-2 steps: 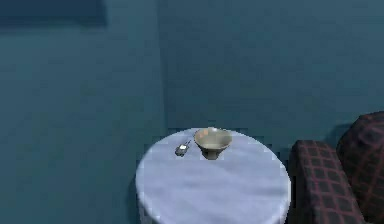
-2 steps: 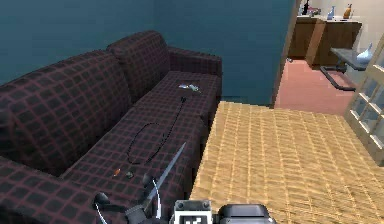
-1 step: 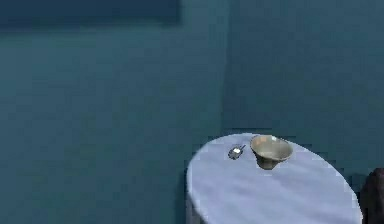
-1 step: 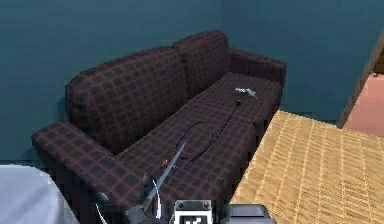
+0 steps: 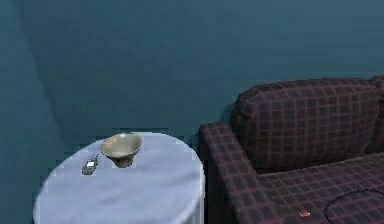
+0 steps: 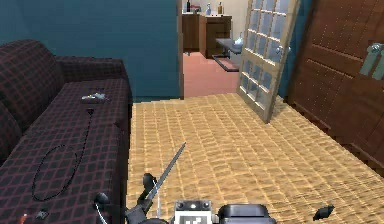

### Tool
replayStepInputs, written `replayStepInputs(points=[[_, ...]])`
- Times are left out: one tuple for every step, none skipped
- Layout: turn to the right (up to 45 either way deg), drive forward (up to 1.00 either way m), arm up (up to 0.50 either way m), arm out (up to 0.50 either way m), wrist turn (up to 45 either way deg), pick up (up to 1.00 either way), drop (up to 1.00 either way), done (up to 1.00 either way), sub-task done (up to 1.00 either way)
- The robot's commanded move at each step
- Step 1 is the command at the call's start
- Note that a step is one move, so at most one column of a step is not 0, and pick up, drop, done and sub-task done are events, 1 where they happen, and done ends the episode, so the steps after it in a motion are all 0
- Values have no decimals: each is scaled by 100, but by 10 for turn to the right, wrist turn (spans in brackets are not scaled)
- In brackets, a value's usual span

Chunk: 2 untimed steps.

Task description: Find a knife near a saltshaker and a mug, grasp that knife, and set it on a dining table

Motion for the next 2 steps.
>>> replayStepInputs(points=[[180,0,0,0,0,0,0,0,0],[-420,0,0,0,0,0,0,0,0]])
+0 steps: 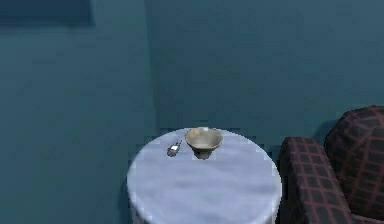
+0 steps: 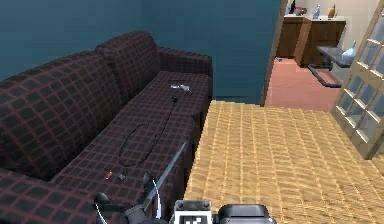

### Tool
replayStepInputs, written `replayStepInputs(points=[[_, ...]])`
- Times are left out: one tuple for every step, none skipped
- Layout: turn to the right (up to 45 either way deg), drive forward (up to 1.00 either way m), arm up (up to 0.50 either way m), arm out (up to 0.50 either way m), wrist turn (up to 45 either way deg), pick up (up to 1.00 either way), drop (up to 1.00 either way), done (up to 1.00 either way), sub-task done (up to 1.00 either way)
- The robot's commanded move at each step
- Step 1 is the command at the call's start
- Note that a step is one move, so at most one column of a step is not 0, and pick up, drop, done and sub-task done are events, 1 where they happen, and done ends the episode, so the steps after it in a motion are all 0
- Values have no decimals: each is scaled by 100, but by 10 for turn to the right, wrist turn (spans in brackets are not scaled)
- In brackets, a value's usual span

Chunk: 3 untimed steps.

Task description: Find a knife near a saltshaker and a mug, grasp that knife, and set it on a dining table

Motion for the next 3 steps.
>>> replayStepInputs(points=[[0,20,0,0,0,0,0,0,0],[240,0,0,0,0,0,0,0,0],[-150,0,0,0,0,0,0,0,0]])
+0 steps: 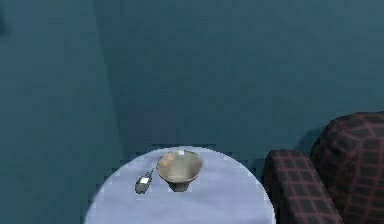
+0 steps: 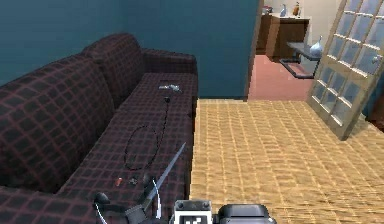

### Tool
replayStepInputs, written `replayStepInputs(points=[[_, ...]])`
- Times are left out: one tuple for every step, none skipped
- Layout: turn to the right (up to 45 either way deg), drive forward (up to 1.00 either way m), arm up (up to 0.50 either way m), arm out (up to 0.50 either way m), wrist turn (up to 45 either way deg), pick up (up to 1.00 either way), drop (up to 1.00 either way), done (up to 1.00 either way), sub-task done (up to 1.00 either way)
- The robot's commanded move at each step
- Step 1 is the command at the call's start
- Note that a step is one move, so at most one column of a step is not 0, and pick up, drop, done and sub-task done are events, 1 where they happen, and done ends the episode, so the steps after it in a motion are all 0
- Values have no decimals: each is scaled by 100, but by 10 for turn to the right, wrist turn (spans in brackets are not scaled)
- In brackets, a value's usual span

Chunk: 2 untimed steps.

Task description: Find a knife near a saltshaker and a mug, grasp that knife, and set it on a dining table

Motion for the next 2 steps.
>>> replayStepInputs(points=[[-30,0,0,0,0,0,0,0,0],[120,0,0,0,0,0,0,0,0]])
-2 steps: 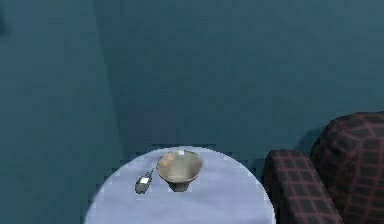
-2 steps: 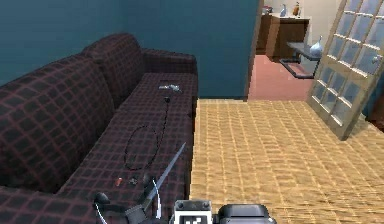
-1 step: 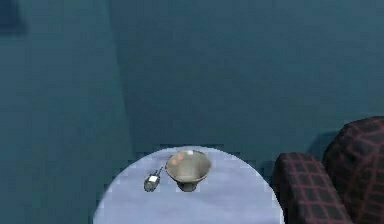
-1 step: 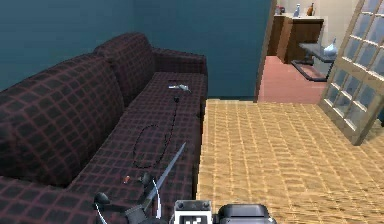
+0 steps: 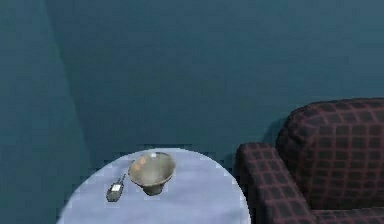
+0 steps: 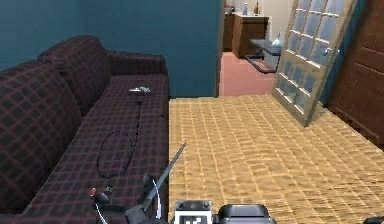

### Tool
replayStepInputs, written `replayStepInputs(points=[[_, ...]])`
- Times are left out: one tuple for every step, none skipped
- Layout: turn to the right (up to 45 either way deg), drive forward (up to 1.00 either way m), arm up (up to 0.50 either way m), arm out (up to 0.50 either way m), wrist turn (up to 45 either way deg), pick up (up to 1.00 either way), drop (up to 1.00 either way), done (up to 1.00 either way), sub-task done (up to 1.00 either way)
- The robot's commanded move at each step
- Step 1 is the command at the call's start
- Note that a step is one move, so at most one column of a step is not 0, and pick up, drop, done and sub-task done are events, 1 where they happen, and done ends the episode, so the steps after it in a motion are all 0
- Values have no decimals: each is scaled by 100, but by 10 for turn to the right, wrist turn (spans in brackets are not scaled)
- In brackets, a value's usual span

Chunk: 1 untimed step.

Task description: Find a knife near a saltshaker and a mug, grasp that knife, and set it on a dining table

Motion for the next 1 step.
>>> replayStepInputs(points=[[-90,0,0,0,0,0,0,0,0]])
